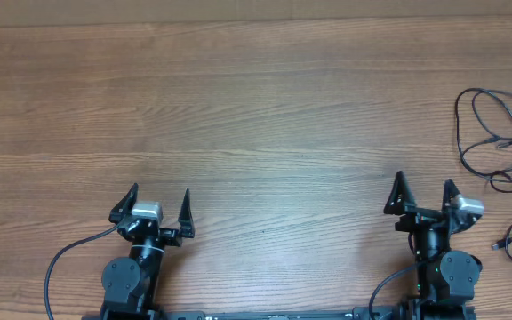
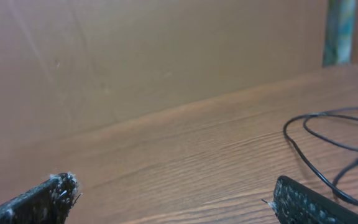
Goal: Untangle cables
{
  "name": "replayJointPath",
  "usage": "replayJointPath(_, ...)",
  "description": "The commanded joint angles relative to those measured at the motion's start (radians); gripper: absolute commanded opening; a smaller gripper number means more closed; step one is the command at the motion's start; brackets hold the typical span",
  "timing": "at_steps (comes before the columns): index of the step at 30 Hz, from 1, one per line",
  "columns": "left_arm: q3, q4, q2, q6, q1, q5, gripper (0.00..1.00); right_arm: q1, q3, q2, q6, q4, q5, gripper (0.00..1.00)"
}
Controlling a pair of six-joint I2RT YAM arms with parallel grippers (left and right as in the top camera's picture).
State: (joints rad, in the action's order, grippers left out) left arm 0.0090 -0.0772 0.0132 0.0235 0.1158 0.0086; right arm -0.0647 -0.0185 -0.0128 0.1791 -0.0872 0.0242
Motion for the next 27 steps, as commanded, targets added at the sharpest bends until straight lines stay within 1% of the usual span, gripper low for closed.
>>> replayJointPath(1, -0.003, -0.001, -0.009, 0.009, -0.006, 0.007, 1.0, 0.004, 0.011, 0.01, -0.142, 0.003, -0.047, 1.0)
replayJointPath(2, -0.003, -0.001, -0.009, 0.009, -0.006, 0.007, 1.0, 0.004, 0.011, 0.01, -0.187, 0.003, -0.059, 1.0)
replayJointPath(5, -0.003, -0.001, -0.009, 0.009, -0.006, 0.008, 1.0, 0.004, 0.011, 0.01, -0.238, 0.003, -0.066, 1.0)
replayJointPath(27, -0.003, -0.001, -0.009, 0.009, -0.006, 0.008, 1.0, 0.004, 0.011, 0.01, -0.23, 0.003, -0.052, 1.0)
